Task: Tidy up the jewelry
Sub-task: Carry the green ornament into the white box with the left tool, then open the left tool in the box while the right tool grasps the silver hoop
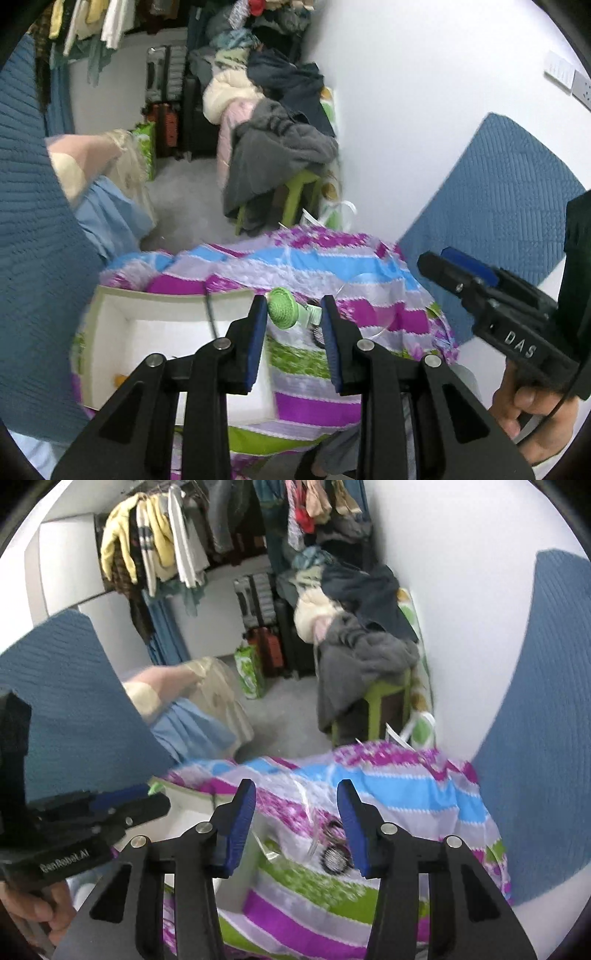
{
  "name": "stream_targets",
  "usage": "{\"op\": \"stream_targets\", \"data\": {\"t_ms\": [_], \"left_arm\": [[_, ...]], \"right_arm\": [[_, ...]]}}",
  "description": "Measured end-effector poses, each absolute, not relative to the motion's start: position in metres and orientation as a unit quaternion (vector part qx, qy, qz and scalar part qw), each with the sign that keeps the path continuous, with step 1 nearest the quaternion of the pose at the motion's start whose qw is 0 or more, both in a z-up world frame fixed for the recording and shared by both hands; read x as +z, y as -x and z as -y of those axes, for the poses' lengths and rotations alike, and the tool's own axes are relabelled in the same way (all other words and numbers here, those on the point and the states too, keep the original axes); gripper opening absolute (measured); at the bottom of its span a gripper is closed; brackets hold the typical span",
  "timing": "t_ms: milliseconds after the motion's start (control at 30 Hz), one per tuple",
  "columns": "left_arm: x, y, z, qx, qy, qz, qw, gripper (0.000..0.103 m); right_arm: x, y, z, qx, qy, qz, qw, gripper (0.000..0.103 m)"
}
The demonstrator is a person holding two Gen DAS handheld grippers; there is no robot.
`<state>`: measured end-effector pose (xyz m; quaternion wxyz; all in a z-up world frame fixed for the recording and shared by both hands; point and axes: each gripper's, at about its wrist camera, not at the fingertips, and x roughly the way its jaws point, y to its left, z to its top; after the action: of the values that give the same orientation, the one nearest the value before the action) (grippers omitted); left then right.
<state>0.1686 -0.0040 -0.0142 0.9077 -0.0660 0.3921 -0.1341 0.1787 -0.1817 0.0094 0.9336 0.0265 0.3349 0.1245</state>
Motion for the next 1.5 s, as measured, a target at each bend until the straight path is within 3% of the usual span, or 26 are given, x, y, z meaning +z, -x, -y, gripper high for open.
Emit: {"op": "stream_targets", "data": {"t_ms": [367,833,967,1333,1400,1500], "left_arm": [[-0.053,-0.162,-0.077,-0.081,0.078,-0.423,0.899,0.03],[-0.134,-0.159,-0.11,-0.072,0.114,-0.475,0.87,0.03],[-0.142,-0.158,-0.112,-0.075,0.121,-0.479,0.866,0.03],[-0.154,-0.163,-0.118,-0.072,0.129,-0.487,0.861,0.03],[-0.154,-0.164,-0.117,-0.072,0.132,-0.486,0.861,0.03],[-0.153,-0.164,-0.116,-0.074,0.128,-0.486,0.861,0.03]], "right_arm": [[-0.039,-0.195,0.147,0.126,-0.014,-0.384,0.915,0.043],[-0.19,-0.204,0.152,0.132,-0.031,-0.498,0.856,0.043],[-0.223,-0.211,0.151,0.134,-0.029,-0.52,0.843,0.021],[-0.247,-0.223,0.124,0.114,0.085,-0.501,0.854,0.014],[-0.248,-0.222,0.123,0.104,0.096,-0.505,0.852,0.004],[-0.243,-0.223,0.127,0.097,0.079,-0.505,0.854,0.002]]}}
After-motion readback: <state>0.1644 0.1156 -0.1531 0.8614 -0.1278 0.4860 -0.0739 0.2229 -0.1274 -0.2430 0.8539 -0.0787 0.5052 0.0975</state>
